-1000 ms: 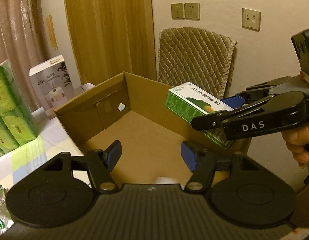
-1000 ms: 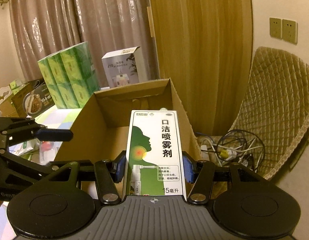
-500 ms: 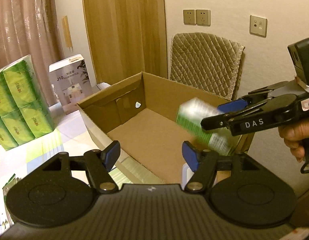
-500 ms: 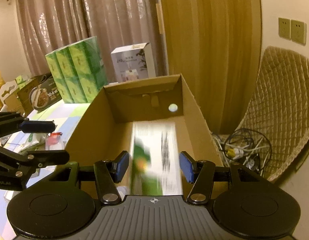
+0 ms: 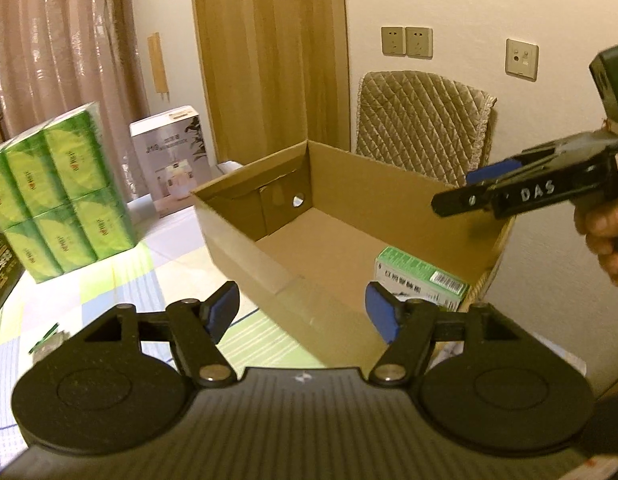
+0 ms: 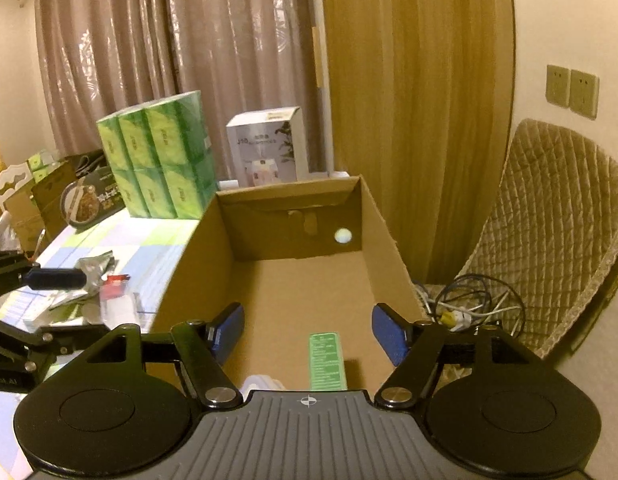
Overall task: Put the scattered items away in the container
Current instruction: 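Carry the spray box with the right gripper into the cardboard box and release, then move the right gripper back over the table toward the black cable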
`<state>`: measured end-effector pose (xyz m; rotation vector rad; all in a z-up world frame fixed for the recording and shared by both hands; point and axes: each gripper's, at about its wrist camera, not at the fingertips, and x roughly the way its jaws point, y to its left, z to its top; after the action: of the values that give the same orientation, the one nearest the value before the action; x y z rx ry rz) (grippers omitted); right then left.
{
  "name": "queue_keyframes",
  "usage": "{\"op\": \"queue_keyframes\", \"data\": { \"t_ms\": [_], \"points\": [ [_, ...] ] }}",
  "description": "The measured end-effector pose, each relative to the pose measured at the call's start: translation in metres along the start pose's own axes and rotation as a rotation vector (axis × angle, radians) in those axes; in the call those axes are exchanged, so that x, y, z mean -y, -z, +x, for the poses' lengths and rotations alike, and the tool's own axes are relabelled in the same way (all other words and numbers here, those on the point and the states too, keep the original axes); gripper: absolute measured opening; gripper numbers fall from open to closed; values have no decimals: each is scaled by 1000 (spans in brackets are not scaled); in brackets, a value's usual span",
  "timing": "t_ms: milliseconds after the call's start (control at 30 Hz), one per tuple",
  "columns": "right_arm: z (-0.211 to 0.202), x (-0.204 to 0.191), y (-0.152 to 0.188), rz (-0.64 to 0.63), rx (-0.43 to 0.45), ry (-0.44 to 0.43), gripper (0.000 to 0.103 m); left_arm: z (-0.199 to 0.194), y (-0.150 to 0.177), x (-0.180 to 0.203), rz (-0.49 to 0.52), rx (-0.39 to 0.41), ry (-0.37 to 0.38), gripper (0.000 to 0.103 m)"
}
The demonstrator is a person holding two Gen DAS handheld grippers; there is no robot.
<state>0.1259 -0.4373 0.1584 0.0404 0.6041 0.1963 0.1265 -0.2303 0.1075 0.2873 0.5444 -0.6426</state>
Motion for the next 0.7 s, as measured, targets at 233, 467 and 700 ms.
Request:
{"op": "queue_keyframes", "data": {
  "t_ms": [233, 467, 700],
  "points": [
    [-15, -34, -7, -35, 17, -26, 72, -34, 16, -15, -16, -4, -49, 71],
    [-24, -69, -16, -86, 36, -59, 76, -68, 37, -34, -23, -23, -104, 73],
    [-27, -108, -18, -129, 15, -121, 82, -95, 63, -52, -48, -44, -159, 76]
  ]
}}
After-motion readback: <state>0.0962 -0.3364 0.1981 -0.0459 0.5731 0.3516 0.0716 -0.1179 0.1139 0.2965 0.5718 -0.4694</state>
